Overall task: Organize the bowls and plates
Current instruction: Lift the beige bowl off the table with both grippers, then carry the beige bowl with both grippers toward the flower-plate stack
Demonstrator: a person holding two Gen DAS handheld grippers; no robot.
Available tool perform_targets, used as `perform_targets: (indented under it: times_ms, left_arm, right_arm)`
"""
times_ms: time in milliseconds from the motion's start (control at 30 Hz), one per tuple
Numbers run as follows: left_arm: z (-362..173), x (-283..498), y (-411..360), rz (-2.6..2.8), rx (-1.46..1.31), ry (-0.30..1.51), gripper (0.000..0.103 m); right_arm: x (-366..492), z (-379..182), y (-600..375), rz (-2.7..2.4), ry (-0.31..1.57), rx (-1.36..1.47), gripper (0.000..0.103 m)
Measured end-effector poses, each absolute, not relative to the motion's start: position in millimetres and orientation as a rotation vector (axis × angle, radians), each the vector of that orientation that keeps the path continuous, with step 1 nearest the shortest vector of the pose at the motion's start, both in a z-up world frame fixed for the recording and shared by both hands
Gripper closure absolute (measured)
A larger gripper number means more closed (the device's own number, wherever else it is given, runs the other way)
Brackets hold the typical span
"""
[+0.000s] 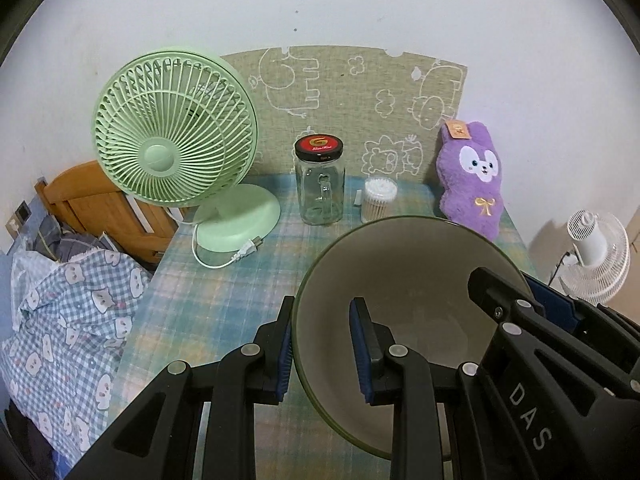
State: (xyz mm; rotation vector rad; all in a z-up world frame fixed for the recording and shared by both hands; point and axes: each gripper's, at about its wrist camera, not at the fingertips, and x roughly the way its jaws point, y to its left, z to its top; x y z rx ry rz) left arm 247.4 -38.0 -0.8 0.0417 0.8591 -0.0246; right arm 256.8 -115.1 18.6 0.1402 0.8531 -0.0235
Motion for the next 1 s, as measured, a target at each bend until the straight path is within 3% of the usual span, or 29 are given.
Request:
perform_targets:
  times_ms: [1000]
  left_arm:
    - [-22.2,134.6,-24.5,-0.134,0.088,0.898,0.079]
  right_arm:
    - [127.3,-5.1,-100.0,-0.126,0.893,0.169,0.073]
